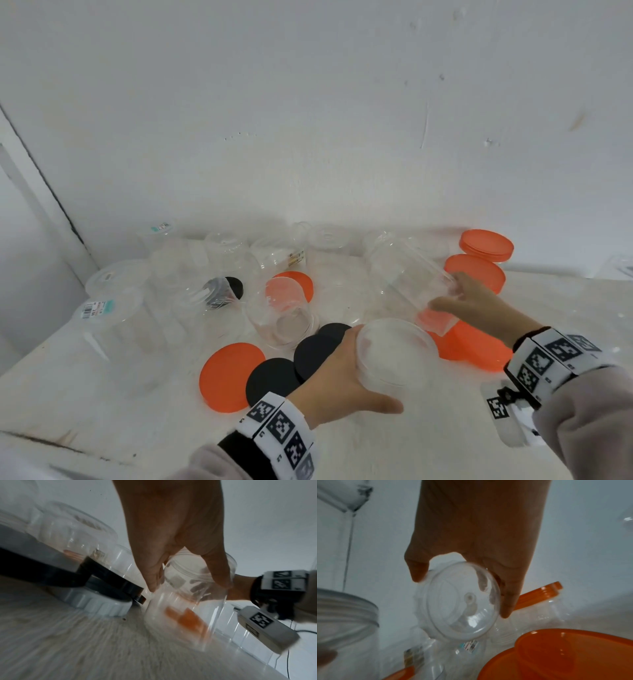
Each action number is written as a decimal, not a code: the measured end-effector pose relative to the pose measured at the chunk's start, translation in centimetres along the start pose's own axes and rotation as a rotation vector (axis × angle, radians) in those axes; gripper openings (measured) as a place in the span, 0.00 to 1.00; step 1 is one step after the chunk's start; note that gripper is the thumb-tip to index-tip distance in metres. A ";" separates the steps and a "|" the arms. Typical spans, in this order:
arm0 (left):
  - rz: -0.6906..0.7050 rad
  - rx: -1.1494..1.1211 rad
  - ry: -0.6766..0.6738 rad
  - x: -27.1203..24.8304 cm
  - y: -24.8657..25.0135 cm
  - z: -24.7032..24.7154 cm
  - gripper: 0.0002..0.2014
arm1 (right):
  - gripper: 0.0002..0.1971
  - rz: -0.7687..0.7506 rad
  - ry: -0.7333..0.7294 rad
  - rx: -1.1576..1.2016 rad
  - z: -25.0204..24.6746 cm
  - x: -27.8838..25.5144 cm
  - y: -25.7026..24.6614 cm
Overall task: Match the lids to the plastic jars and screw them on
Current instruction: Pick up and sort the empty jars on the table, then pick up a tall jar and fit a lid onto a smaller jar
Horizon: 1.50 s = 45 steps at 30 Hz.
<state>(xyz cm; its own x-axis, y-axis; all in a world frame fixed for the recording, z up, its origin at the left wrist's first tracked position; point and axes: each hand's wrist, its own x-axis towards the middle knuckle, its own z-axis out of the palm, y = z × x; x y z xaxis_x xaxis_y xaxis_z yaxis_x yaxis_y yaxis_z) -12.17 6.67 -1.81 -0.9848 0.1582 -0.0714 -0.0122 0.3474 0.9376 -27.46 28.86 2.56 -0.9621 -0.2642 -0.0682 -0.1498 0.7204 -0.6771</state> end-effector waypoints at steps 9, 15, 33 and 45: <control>0.063 0.059 0.237 6.7 2.1 0.8 0.36 | 0.32 0.056 0.017 0.707 -3.8 -4.6 3.9; -0.032 0.206 0.323 10.3 2.7 1.2 0.50 | 0.42 0.161 0.069 0.864 -3.9 -5.5 5.8; -0.518 1.149 -0.101 7.4 7.3 -10.1 0.47 | 0.36 -0.087 -0.310 1.035 -2.3 -9.2 4.8; -0.654 1.030 -0.078 5.5 4.3 -13.5 0.58 | 0.37 -0.045 -0.367 1.120 -1.1 -9.8 3.5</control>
<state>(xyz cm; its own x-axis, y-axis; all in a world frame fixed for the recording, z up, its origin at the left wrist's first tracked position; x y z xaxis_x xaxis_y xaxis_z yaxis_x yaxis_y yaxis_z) -19.97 -3.47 6.47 -0.8308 -0.2782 -0.4821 -0.3237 0.9461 0.0119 -18.82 34.60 1.66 -0.8103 -0.5754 -0.1107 0.2777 -0.2107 -0.9373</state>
